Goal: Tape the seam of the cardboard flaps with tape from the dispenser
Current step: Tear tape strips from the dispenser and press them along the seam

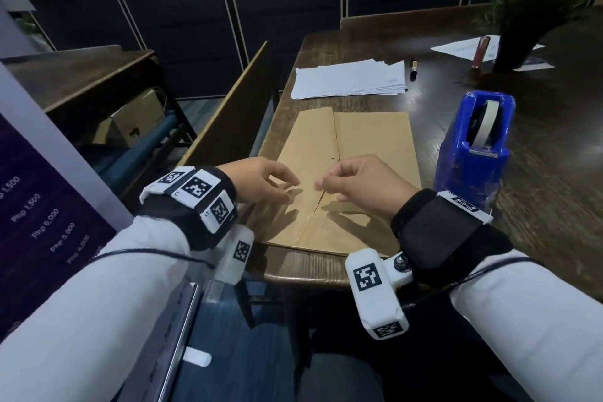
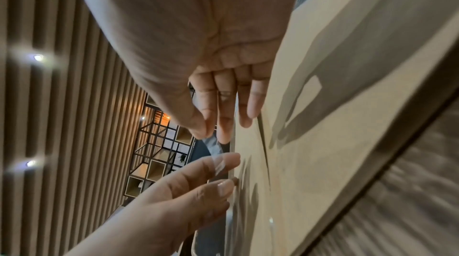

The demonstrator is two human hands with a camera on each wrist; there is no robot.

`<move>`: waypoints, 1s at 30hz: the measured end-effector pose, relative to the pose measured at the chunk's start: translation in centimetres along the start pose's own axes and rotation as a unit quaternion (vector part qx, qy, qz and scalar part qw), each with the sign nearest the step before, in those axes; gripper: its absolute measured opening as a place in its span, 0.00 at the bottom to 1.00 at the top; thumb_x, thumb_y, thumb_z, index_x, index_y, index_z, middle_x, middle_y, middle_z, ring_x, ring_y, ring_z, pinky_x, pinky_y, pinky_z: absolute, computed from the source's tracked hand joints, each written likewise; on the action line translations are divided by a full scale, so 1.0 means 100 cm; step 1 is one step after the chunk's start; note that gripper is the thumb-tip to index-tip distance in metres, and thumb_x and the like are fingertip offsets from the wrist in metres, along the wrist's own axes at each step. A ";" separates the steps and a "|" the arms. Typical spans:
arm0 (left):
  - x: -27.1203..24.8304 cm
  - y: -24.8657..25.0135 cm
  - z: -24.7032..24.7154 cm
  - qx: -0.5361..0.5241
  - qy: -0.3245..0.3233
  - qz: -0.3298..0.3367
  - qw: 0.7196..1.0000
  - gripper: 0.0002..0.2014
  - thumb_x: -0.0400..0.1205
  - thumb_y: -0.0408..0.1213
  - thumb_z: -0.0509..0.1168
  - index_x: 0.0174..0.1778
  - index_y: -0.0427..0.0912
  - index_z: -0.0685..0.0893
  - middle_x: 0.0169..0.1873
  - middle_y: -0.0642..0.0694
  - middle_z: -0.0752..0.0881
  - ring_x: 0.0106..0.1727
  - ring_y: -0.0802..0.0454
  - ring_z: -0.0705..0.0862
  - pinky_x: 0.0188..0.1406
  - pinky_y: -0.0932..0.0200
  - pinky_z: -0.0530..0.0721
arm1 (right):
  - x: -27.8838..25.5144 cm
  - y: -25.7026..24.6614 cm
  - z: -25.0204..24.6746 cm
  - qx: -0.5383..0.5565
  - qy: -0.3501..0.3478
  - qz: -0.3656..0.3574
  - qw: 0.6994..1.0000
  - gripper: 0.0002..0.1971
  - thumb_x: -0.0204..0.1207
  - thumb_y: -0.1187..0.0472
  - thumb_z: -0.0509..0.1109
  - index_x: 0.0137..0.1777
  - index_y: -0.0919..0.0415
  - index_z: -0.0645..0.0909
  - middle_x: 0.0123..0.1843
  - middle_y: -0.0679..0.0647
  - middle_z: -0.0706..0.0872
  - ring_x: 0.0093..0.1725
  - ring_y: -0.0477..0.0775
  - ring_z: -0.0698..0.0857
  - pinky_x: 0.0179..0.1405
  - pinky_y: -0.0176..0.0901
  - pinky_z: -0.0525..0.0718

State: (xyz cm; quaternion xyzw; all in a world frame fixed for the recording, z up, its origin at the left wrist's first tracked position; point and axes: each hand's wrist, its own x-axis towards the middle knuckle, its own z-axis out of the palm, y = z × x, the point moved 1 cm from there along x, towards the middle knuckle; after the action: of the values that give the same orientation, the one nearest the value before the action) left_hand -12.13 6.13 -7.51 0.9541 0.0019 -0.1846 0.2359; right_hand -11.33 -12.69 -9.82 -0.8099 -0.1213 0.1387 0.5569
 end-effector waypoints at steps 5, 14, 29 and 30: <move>0.005 0.001 0.010 0.118 -0.023 0.001 0.993 0.28 0.72 0.50 0.75 0.68 0.62 0.76 0.69 0.55 0.74 0.68 0.52 0.75 0.65 0.52 0.78 | 0.002 0.004 0.004 -0.015 -0.008 0.021 1.000 0.08 0.75 0.57 0.74 0.36 0.59 0.86 0.50 0.62 0.90 0.38 0.49 0.81 0.30 0.35 0.76; 0.001 -0.006 0.013 0.164 -0.026 0.011 0.986 0.31 0.68 0.53 0.78 0.67 0.63 0.74 0.67 0.57 0.74 0.68 0.54 0.74 0.65 0.52 0.78 | 0.001 0.014 0.018 0.041 -0.010 0.056 0.998 0.07 0.77 0.61 0.72 0.42 0.66 0.85 0.48 0.63 0.89 0.40 0.51 0.87 0.49 0.47 0.90; -0.003 -0.006 0.015 0.162 -0.014 0.030 0.986 0.20 0.79 0.51 0.68 0.67 0.62 0.77 0.68 0.55 0.76 0.65 0.53 0.77 0.69 0.49 0.76 | 0.003 0.024 0.027 -0.014 0.006 0.027 1.000 0.12 0.75 0.58 0.73 0.46 0.71 0.87 0.42 0.56 0.89 0.41 0.50 0.87 0.53 0.50 0.88; -0.004 -0.006 0.015 0.159 -0.013 0.029 0.987 0.19 0.79 0.51 0.67 0.67 0.62 0.77 0.69 0.55 0.76 0.66 0.53 0.77 0.70 0.49 0.76 | 0.003 0.025 0.027 -0.020 0.005 0.027 0.999 0.12 0.75 0.57 0.73 0.45 0.69 0.87 0.43 0.55 0.90 0.43 0.51 0.88 0.55 0.51 0.87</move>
State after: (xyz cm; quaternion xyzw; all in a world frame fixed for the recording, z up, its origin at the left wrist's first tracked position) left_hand -13.05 6.01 -8.86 0.9766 -0.0586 -0.1880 0.0861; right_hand -11.89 -11.10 -13.14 -0.8245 -0.0992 0.1468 0.5374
